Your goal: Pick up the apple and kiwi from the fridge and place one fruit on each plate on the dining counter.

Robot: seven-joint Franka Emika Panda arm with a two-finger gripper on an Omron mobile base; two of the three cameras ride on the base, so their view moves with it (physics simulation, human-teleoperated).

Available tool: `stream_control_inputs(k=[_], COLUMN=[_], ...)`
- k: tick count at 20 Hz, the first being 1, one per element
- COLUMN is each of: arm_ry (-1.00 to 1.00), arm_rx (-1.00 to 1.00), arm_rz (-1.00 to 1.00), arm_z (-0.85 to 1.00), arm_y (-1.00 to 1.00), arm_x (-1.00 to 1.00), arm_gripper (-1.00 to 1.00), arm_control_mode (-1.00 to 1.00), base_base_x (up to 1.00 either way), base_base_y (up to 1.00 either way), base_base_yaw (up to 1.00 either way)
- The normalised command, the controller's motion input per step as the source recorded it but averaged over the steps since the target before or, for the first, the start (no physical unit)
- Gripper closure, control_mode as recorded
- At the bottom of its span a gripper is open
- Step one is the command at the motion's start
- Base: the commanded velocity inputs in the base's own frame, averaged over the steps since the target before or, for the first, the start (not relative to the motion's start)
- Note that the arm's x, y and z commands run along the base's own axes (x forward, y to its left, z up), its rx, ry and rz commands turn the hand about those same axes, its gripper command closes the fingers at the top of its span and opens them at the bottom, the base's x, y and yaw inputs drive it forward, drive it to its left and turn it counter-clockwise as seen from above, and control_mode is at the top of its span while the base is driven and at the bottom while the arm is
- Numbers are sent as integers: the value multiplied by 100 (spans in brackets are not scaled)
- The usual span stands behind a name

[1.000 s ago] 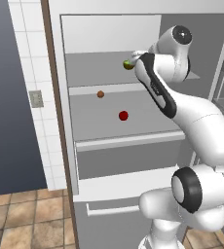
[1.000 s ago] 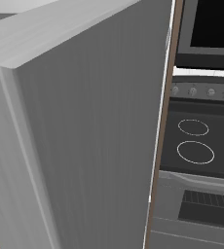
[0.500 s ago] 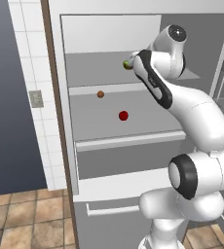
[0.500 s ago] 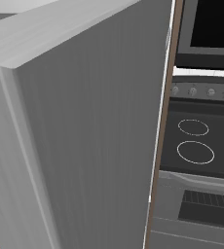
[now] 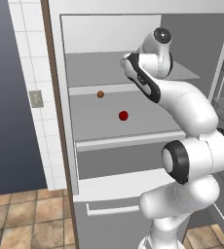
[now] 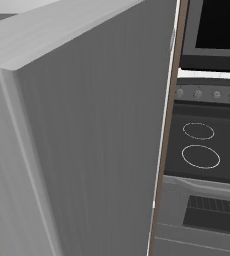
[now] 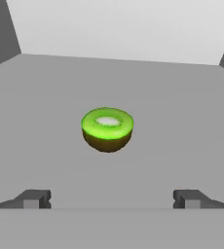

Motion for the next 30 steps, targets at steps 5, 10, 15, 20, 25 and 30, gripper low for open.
stream_control_inputs(k=[5, 10, 15, 20, 25, 30], arm_ry=[6, 8, 4, 2, 10, 9], arm_rx=[-2, 0, 0, 0, 0, 0], arm_rz=[0, 0, 0, 0, 0, 0], arm_z=[0, 0, 0, -2, -20, -15], arm_y=[3, 0, 0, 0, 0, 5], arm_x=[38, 35, 31, 27, 14, 9], arm_gripper=[-100, -100, -100, -100, -100, -100], arm_control_mode=[-100, -100, -100, -100, -100, -100], base_base_x=[0, 0, 0, 0, 0, 0], base_base_y=[0, 0, 0, 0, 0, 0], base_base_yaw=[0, 0, 0, 0, 0, 0])
